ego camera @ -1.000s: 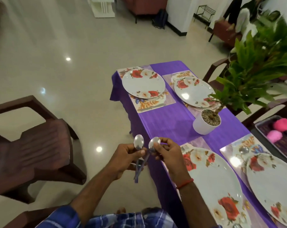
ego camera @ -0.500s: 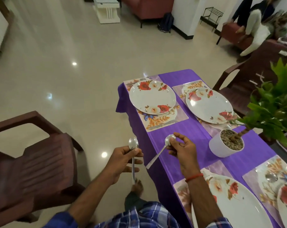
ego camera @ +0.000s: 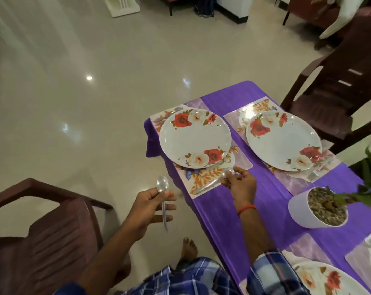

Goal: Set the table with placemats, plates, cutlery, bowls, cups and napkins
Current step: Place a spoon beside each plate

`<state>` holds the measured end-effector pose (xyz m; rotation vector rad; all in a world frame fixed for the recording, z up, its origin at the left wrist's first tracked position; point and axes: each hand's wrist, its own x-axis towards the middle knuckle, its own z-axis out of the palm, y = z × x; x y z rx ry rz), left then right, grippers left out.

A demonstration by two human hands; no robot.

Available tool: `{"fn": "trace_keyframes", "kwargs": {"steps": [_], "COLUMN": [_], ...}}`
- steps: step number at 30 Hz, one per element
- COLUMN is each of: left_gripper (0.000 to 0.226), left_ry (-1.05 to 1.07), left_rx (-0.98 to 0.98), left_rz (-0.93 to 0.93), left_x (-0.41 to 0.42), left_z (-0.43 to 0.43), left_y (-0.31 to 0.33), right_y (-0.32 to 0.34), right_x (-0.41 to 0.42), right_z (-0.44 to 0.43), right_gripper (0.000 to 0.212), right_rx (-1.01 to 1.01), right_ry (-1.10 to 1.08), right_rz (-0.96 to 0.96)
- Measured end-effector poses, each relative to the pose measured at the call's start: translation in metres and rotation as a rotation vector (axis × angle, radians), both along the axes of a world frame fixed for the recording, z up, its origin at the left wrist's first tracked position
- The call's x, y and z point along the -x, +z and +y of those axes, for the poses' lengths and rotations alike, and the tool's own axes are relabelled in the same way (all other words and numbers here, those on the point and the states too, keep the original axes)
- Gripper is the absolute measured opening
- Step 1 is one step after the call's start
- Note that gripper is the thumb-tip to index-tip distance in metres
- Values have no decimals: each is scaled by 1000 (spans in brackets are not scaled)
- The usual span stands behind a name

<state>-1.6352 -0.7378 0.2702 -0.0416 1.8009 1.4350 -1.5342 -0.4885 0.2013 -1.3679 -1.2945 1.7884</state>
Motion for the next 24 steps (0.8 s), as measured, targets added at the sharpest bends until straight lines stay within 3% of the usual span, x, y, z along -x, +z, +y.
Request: {"fn": "trace_keyframes", "kwargs": {"steps": [11, 17, 24], "left_gripper": [25, 26, 25], "left_ry": [-24, -57, -81], "left_rx": [23, 26, 35], "left_rz": [-29, -8, -20], "left_x": [34, 50, 62], "left_z": [13, 28, 35], "left_y": [-10, -7, -9], "right_y": [-41, -39, -38], "right_x": [37, 38, 38], "right_z": [26, 28, 31], "right_gripper": [36, 41, 37], "right_rx": [-10, -318, -450], "right_ry": [75, 306, 426], "right_rz": [-296, -604, -727]}}
